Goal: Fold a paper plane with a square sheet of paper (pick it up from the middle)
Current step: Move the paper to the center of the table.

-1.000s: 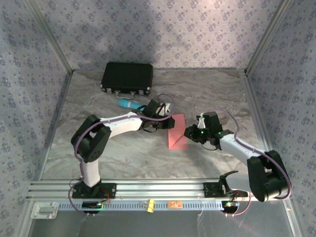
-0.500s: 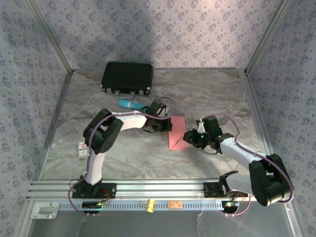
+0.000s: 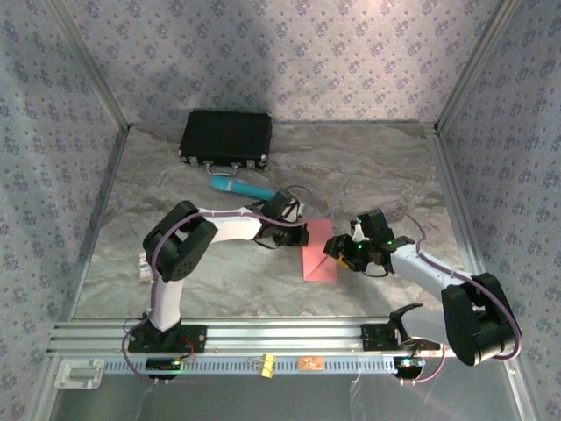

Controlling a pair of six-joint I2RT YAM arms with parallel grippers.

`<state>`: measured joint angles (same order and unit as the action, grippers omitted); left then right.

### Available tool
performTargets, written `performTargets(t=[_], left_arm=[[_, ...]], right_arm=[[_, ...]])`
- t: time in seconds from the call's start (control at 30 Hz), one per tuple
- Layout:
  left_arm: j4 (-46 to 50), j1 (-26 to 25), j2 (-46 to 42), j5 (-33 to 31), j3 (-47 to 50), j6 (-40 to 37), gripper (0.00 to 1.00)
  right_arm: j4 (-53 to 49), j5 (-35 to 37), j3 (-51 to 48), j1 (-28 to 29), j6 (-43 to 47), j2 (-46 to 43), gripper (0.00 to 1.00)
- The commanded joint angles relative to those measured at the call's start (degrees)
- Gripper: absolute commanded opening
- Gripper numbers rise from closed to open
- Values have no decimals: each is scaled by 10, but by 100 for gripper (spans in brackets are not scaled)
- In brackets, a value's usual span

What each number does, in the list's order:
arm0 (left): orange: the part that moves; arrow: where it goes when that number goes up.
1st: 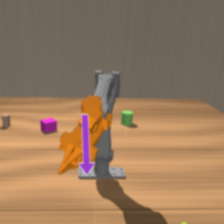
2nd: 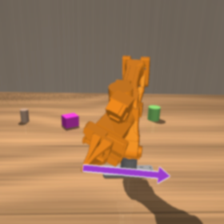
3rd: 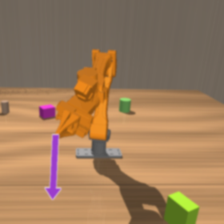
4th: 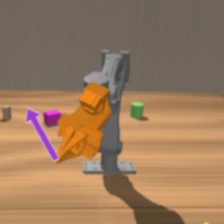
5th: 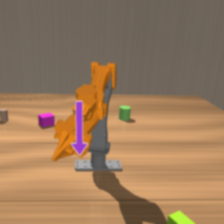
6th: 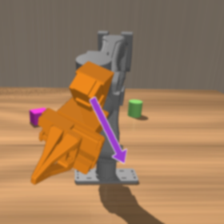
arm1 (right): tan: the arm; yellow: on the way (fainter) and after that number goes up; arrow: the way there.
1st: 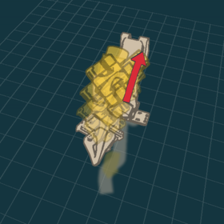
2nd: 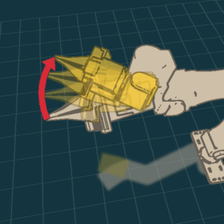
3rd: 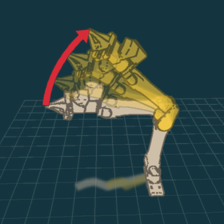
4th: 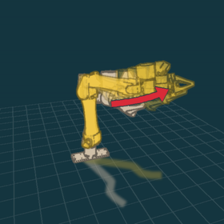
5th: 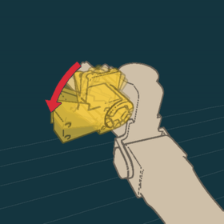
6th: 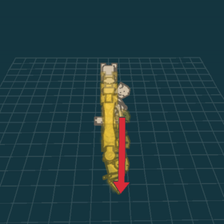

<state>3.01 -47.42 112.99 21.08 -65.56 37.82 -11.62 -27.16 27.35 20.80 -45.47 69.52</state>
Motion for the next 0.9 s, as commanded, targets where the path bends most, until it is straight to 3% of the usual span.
performTargets(t=[0.0,0.3,0.87], left_arm=[[29,-6,-17,-28,18,16,6],[26,-7,-21,-32,16,23,6],[17,-8,-22,-20,23,26,7]], right_arm=[[-46,5,4,10,-1,-3,56],[-85,-5,-7,22,-3,-35,60],[15,-13,-40,46,-34,-7,61]])
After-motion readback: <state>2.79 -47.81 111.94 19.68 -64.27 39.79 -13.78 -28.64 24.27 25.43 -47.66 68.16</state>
